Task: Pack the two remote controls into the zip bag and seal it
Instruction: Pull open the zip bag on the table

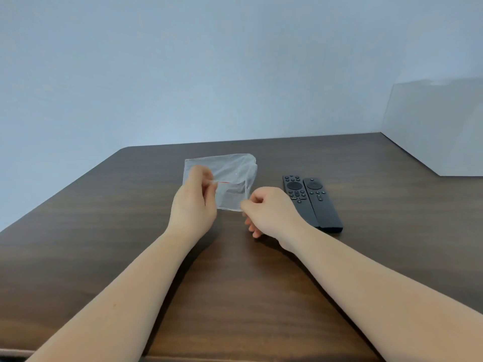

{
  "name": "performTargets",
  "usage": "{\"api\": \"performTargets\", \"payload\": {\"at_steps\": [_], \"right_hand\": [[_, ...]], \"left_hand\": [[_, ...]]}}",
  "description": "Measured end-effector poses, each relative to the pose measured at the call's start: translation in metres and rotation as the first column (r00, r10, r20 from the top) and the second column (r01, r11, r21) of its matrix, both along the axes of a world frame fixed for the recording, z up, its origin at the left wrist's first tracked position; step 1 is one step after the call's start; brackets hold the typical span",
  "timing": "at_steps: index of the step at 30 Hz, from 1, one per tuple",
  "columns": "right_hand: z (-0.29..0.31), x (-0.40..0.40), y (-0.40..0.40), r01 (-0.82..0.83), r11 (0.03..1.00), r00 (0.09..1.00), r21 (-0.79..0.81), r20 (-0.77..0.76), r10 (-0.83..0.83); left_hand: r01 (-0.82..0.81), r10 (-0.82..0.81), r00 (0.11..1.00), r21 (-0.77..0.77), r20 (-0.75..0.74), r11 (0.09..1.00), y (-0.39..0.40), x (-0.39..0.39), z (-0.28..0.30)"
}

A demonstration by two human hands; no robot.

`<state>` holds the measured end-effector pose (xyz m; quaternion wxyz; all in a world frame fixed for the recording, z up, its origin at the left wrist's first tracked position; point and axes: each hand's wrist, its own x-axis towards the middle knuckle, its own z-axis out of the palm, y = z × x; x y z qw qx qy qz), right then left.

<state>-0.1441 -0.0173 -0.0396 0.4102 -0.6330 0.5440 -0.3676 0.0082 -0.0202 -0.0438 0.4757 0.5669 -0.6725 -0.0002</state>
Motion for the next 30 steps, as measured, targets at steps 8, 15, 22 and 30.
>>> {"api": "performTargets", "payload": {"at_steps": [8,15,22,30], "right_hand": [[0.009,-0.005,0.003,0.052,0.995,0.997,-0.09,0.058,-0.046],[0.009,-0.005,0.001,0.043,0.989,0.997,-0.139,0.062,-0.035],[0.01,-0.007,0.001,0.059,0.981,0.997,-0.187,0.062,-0.048],[0.011,-0.01,-0.002,0.011,0.991,0.988,-0.133,-0.149,-0.031]], "left_hand": [[0.199,-0.181,0.95,-0.045,0.253,0.979,0.001,-0.004,-0.004],[-0.04,0.024,0.96,0.052,0.279,0.998,0.006,-0.001,0.002],[-0.18,0.133,0.963,0.194,0.235,0.964,0.005,-0.002,0.002],[-0.223,0.215,0.962,-0.028,-0.169,0.974,0.011,0.02,0.023]]}}
